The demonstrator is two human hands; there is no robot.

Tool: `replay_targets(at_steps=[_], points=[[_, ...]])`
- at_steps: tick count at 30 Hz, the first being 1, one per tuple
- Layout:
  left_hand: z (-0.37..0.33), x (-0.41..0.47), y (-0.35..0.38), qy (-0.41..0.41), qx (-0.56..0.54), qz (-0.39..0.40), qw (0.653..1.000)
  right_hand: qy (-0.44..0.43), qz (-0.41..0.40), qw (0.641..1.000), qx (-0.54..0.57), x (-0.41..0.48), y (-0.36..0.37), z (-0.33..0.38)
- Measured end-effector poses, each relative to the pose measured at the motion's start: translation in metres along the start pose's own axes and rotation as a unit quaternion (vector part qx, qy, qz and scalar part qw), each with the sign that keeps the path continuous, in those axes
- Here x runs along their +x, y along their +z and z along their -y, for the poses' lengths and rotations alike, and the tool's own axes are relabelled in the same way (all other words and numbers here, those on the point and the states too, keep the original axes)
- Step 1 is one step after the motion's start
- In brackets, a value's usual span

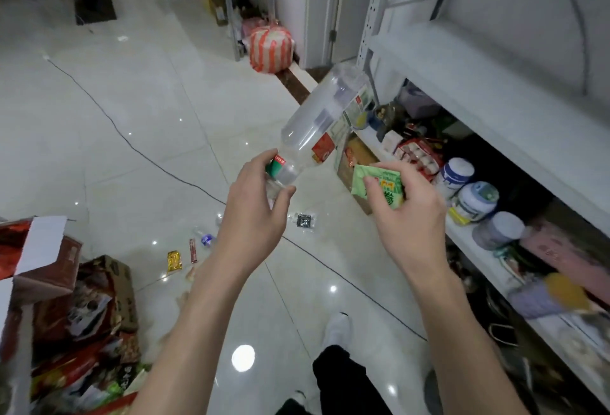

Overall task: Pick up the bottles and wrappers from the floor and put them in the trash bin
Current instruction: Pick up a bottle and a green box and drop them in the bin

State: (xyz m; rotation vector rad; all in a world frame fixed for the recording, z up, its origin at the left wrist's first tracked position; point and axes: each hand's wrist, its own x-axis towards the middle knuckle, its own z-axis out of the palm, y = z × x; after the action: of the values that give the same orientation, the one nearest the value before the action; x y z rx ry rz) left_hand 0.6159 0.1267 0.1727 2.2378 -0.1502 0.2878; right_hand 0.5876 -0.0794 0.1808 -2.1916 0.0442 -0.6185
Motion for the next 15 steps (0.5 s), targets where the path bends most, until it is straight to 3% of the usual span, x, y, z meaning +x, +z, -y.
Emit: replay_targets(at_steps=[7,15], points=[[-0.052,-0.058,0.031,0.068,-0.034,0.096,0.992,0.051,-0.093,0.993,-0.053,-0.079,-0.085,-0.005],[-0.147,-0.125,0.106,0.193,-0.065,0.186,0.961,0.12,-0.209,0.96,-0.142,-0.17,-0.217,-0.033]])
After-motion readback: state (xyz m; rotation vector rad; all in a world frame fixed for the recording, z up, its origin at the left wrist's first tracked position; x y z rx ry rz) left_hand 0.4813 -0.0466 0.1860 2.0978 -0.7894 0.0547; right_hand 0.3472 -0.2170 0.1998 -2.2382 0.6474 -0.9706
